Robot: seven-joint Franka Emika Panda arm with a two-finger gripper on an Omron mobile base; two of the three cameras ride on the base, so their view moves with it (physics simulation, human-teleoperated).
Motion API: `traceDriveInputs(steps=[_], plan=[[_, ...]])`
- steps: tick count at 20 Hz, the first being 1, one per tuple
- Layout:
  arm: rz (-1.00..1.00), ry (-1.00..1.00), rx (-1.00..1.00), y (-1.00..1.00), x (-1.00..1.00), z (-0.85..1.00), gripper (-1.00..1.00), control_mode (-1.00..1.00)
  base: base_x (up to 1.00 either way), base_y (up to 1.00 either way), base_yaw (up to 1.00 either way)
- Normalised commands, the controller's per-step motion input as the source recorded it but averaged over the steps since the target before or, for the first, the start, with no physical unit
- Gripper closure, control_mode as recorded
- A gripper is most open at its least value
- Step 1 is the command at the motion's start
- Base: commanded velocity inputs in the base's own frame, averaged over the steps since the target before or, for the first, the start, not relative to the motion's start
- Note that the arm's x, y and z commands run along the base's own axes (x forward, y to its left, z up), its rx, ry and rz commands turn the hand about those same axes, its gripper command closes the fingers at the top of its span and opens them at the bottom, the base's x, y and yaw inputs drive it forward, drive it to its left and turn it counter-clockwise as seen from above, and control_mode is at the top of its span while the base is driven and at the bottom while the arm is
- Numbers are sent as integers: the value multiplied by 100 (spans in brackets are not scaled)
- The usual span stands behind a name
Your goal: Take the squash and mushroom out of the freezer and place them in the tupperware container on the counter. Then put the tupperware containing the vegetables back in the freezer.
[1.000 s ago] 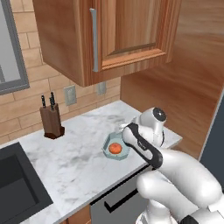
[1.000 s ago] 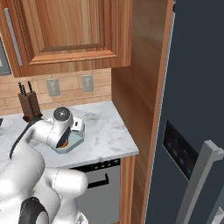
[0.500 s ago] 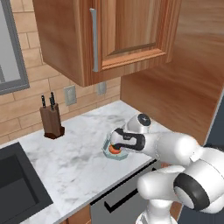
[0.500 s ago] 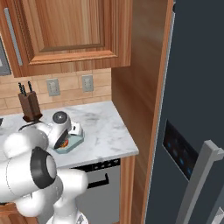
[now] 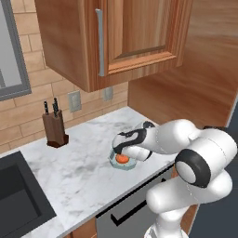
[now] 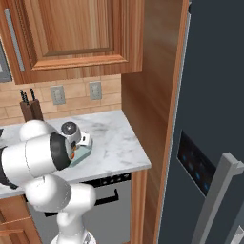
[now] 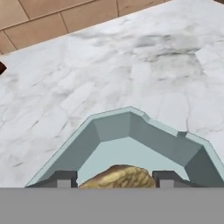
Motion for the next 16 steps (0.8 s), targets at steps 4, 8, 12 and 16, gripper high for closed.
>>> traceDriveInputs(steps=[4, 8, 12, 16], plan=[[-1, 0, 0, 0, 33, -7, -100, -100, 0, 0, 0], [-1, 4, 0, 0, 34, -3, -100, -100, 0, 0, 0], [-1, 3, 0, 0, 7, 0, -100, -100, 0, 0, 0], [-1, 0, 0, -18, -1, 19, -100, -100, 0, 0, 0]])
